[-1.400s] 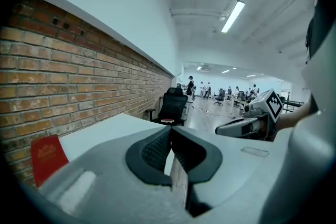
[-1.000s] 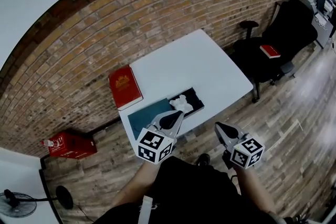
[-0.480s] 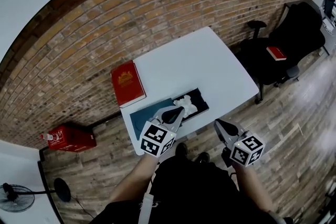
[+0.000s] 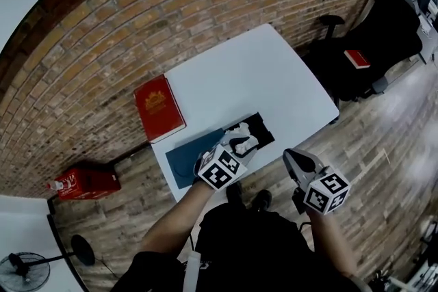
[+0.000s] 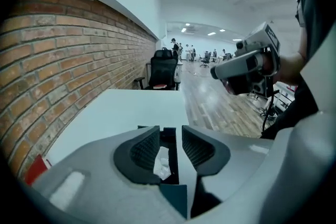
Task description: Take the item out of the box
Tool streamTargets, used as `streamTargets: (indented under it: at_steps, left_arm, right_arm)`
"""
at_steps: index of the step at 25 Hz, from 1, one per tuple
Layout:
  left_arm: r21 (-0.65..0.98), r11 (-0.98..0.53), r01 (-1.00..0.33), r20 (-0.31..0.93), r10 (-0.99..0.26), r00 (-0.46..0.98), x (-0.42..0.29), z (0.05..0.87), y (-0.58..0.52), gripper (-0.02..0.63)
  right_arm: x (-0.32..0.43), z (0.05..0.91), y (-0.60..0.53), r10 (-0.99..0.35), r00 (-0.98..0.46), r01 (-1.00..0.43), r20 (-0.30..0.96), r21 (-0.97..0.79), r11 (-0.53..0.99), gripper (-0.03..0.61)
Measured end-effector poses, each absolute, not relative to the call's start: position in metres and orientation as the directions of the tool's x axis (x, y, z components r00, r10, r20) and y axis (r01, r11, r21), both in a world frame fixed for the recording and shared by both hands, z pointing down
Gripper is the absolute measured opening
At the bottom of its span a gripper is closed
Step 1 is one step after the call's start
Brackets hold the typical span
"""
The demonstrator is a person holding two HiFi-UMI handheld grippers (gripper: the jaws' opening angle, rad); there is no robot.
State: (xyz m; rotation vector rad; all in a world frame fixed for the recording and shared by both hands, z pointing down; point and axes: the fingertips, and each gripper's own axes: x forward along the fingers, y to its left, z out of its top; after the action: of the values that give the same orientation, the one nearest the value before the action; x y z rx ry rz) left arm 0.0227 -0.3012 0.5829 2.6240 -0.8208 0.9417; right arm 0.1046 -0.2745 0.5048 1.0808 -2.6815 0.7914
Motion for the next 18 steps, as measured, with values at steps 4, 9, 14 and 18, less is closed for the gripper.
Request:
streamTargets:
  at_steps: [4,9,14,18]
  left_arm:
    - [0.013,-0.866,-0.5,0.698,-0.35,0.625,0.029,0.612,-0.309,0.14]
    - [-0.01,-0.899,-0.437,0.753,-0.294,0.589,0.031,0.641,-0.322,0.14]
    - [-0.006,-0.924,-0.383,0.805,-0.231,0.546,0.031,0.672,-0.326,0.14]
    - [0.001,-0.93,-0.368,0.846,-0.196,0.497,0.026,0.699,-0.332,0.158]
  right_arm:
    - [0.118,0.514,-0.276,-0.641,-0.686,-0.723,0.345,-0.422,0.546,0.0]
    - [0.134,0.523,-0.274,-0.669,-0.64,-0.761,0.377,-0.43,0.486,0.0]
    - [0.145,0.527,-0.272,-0.696,-0.603,-0.787,0.39,-0.43,0.442,0.0]
    - [0.151,0.527,-0.269,-0.706,-0.587,-0.799,0.397,-0.428,0.423,0.0]
